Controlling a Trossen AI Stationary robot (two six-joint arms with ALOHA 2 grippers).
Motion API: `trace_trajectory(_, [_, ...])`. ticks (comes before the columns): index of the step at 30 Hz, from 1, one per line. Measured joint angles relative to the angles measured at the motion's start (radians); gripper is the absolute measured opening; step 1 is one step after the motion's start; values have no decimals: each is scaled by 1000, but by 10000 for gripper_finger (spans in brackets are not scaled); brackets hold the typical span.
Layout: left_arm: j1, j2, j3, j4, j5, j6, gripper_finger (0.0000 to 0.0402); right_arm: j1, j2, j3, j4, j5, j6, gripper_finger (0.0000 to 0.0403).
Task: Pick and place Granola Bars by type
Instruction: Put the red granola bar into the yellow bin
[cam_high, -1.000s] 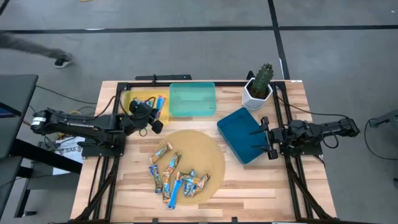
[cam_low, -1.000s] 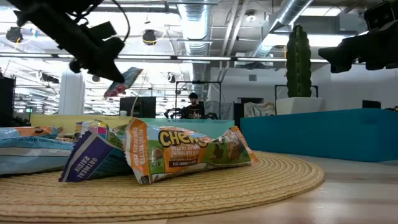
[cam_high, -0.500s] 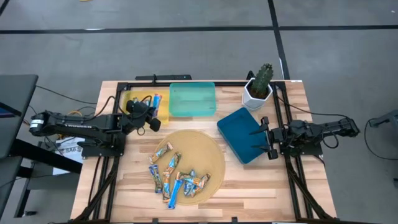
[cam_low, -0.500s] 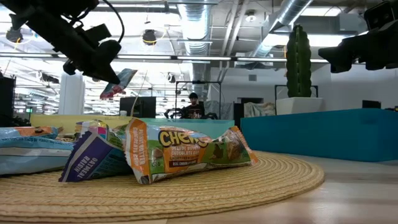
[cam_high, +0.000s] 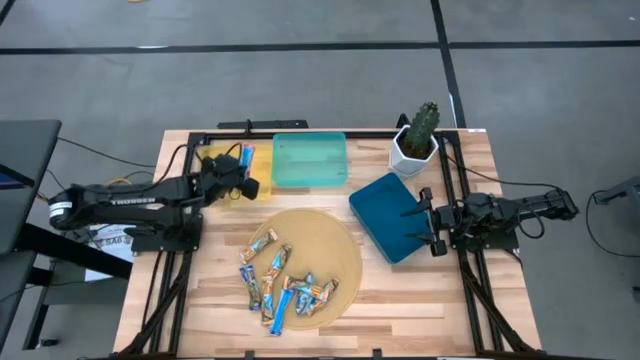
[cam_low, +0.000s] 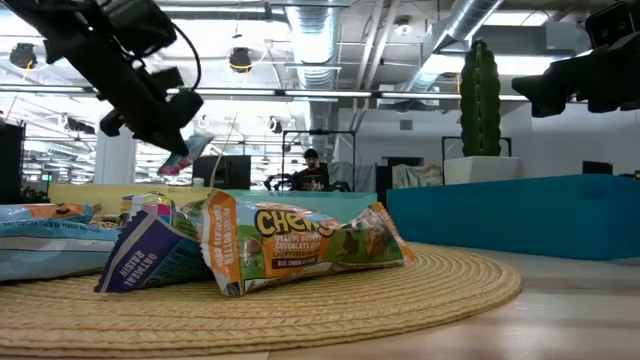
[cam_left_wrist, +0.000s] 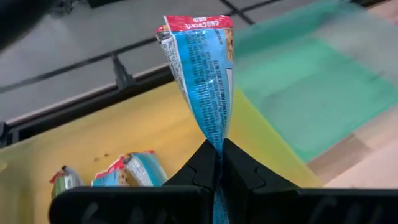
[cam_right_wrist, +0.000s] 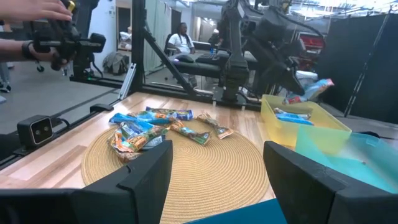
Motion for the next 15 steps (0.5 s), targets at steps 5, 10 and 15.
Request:
trace_trajectory(5, [65, 64, 0, 11, 51, 1, 4, 0, 0, 0, 0, 0, 0, 244])
trace_trajectory(10, [97, 111, 0, 41, 91, 2, 4, 0, 0, 0, 0, 0, 0, 244])
trace_trajectory(15, [109, 137, 0, 73, 115, 11, 4, 0, 0, 0, 0, 0, 0, 244])
